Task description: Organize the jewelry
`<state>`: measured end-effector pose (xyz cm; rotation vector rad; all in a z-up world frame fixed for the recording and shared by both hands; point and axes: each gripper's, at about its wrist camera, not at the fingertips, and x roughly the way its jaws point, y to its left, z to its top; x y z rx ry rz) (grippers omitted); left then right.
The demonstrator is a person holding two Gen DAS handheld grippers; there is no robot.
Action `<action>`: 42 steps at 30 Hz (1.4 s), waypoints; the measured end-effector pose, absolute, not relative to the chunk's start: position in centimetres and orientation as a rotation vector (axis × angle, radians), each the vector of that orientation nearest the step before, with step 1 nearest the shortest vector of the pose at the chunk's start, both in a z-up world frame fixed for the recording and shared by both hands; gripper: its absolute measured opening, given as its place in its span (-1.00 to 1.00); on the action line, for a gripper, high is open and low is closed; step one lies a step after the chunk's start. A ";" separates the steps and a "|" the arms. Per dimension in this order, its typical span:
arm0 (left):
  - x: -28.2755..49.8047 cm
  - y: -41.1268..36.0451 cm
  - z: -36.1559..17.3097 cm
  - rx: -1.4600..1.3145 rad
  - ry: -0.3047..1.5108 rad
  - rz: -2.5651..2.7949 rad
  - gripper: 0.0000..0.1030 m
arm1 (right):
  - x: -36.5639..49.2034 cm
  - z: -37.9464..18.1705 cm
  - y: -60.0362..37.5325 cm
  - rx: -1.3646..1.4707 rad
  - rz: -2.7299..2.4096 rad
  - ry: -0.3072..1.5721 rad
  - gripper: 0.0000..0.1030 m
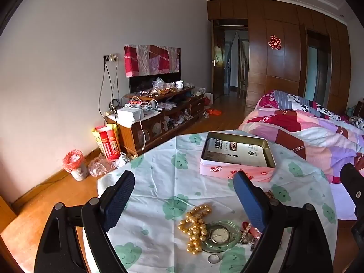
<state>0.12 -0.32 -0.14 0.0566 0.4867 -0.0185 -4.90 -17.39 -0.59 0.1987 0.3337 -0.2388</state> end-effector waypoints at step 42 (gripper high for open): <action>-0.5 0.7 -0.8 0.024 0.476 -0.047 0.72 | -4.9 -1.4 -17.3 0.200 -0.258 0.347 1.00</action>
